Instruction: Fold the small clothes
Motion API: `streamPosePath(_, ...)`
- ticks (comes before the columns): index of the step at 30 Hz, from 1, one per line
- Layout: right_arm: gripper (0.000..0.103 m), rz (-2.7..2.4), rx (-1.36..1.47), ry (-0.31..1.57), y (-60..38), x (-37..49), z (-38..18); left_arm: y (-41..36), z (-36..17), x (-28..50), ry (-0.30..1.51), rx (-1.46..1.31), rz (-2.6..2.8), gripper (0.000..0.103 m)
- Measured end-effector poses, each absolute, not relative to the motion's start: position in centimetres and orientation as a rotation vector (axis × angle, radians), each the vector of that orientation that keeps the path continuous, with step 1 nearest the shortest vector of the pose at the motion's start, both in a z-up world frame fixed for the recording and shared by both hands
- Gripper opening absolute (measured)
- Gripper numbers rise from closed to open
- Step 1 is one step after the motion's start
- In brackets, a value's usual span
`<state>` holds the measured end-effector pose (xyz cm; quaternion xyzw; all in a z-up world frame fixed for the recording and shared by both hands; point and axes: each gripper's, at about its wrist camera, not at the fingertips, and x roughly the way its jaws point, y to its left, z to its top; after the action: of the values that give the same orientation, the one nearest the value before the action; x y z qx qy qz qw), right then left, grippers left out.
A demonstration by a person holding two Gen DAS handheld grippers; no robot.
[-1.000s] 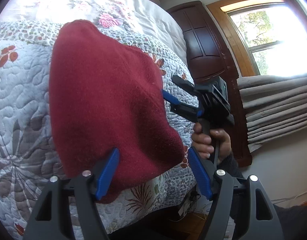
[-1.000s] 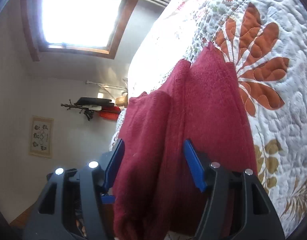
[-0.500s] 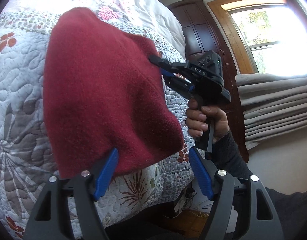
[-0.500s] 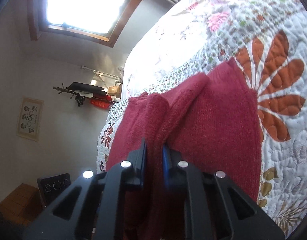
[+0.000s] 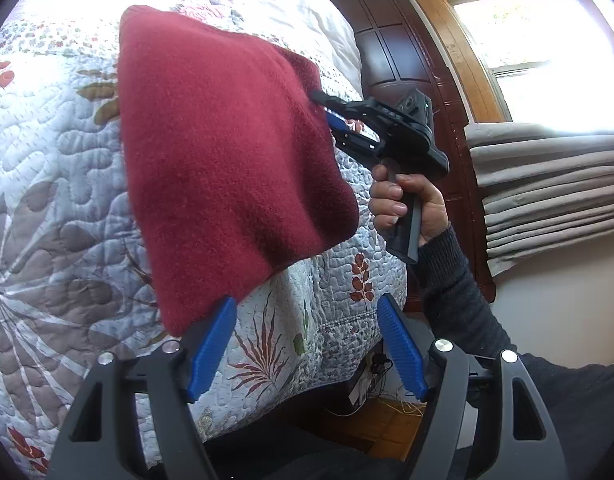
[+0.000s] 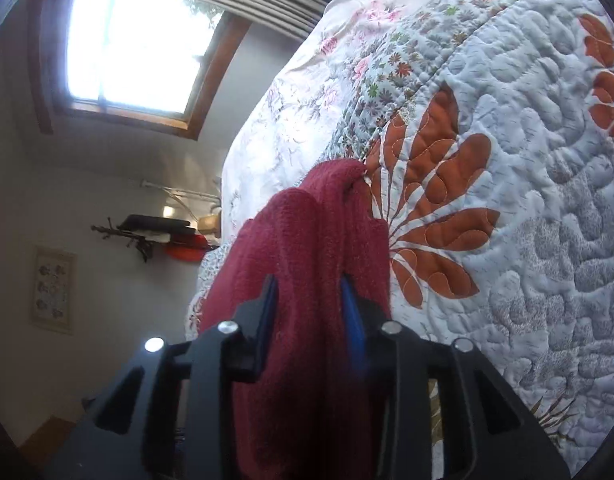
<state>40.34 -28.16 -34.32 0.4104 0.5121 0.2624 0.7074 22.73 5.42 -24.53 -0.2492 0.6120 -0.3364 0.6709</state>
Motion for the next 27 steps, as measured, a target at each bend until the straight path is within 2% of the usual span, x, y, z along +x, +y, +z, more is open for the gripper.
streamPosePath(4,0.038,0.633,0.879,1.137,-28.7,36.9,-33.0,6.0,-24.5,22.6,1.376,-0.568,-0.756,0.073)
streamPosePath(5,0.040,0.663,0.875,1.143,-28.3,35.9,-32.8,6.1,-24.5,22.5,1.375,-0.572,-0.758,0.073)
streamPosePath(8,0.057,0.710,0.849,1.190,-26.7,34.6,-32.9,6.1,-24.8,22.4,1.384,-0.583,-0.764,0.073)
streamPosePath(10,0.056,0.714,0.840,1.220,-25.5,35.0,-33.6,5.9,-25.0,22.5,1.394,-0.586,-0.767,0.073)
streamPosePath(12,0.015,0.719,0.852,1.225,-24.9,35.4,-33.7,5.8,-25.0,22.4,1.399,-0.578,-0.764,0.073)
streamPosePath(15,0.009,0.659,0.840,1.176,-26.6,35.5,-32.7,5.6,-24.4,22.1,1.387,-0.575,-0.770,0.073)
streamPosePath(19,0.009,0.588,0.891,1.245,-28.2,34.8,-36.0,5.9,-24.4,21.8,1.390,-0.577,-0.762,0.073)
streamPosePath(22,0.014,0.600,0.919,1.205,-28.9,33.6,-36.0,5.9,-24.1,21.9,1.381,-0.587,-0.763,0.073)
streamPosePath(25,0.032,0.615,0.903,1.173,-30.8,31.6,-35.1,5.8,-23.7,22.3,1.366,-0.586,-0.769,0.073)
streamPosePath(27,0.050,0.631,0.862,1.166,-31.1,29.8,-34.4,6.0,-23.4,22.6,1.357,-0.592,-0.768,0.073)
